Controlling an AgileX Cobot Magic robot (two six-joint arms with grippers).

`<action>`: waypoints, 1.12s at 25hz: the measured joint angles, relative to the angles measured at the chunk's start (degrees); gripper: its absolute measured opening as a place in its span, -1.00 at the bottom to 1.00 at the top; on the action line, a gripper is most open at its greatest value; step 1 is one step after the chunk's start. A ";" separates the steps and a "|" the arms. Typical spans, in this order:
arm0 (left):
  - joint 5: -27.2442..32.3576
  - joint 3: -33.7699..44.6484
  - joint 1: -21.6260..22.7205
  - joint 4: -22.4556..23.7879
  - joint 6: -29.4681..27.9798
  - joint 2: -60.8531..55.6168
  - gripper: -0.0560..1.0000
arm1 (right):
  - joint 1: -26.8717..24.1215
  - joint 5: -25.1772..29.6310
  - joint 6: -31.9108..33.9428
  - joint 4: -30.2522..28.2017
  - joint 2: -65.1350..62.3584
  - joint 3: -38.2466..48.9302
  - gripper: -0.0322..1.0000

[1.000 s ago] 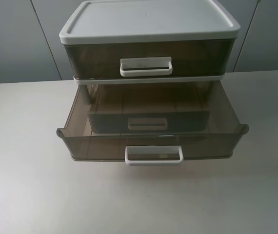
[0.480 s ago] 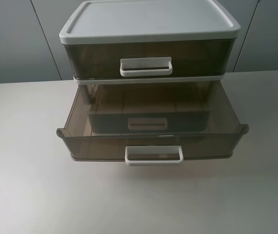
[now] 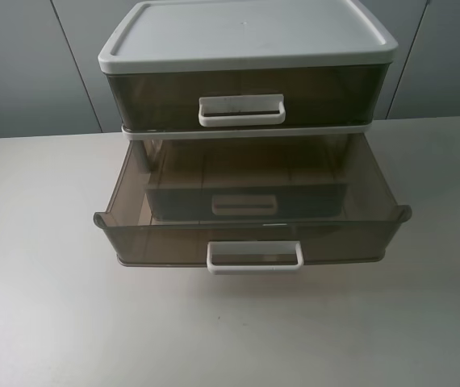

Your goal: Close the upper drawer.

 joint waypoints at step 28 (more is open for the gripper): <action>0.00 0.00 0.00 0.00 0.00 0.00 0.51 | 0.00 0.00 -0.11 0.62 0.00 0.00 -0.66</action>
